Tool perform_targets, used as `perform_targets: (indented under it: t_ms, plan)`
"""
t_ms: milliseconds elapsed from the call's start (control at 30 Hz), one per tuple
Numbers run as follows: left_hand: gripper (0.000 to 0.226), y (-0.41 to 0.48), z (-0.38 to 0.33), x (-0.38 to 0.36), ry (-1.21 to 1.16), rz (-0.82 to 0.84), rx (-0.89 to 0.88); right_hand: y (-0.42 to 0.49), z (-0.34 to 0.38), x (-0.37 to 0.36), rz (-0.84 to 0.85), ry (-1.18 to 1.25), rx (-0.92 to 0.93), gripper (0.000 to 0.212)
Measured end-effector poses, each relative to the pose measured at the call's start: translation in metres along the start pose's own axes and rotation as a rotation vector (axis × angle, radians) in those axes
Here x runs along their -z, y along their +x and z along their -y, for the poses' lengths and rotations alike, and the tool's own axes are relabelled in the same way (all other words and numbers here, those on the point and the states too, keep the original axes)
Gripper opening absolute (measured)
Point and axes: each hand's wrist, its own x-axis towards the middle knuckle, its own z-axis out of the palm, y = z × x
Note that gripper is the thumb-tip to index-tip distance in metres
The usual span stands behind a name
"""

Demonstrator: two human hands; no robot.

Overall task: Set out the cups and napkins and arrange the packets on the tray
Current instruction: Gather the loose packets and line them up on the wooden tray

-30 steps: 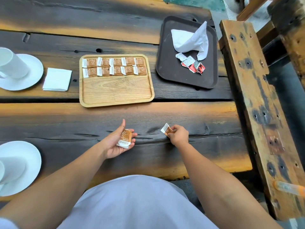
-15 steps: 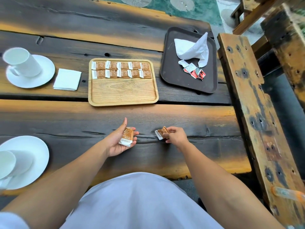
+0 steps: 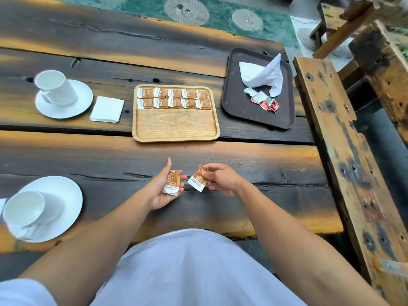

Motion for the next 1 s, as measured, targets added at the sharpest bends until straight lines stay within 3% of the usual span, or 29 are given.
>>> perform_targets:
  t_ms: [233, 633, 733, 867, 1000]
  plan:
    - [0.073, -0.013, 0.0, 0.005, -0.12, 0.125, 0.059, -0.003, 0.019, -0.042, 0.155, -0.199, 0.07, 0.018]
    - [0.074, -0.025, 0.0, 0.004, -0.172, 0.106, 0.052, 0.0, 0.023, -0.073, 0.056, -0.744, 0.284, 0.015]
    - [0.068, -0.025, -0.001, -0.003, -0.16, 0.098, 0.039, -0.001, 0.021, -0.076, -0.038, -0.811, 0.333, 0.015]
    - [0.073, -0.027, -0.002, -0.004, -0.121, 0.098, 0.045, -0.003, 0.017, -0.078, -0.17, -0.852, 0.398, 0.036]
    - [0.079, -0.03, -0.004, -0.002, -0.071, 0.099, 0.078, -0.004, 0.017, -0.073, -0.079, -0.758, 0.304, 0.04]
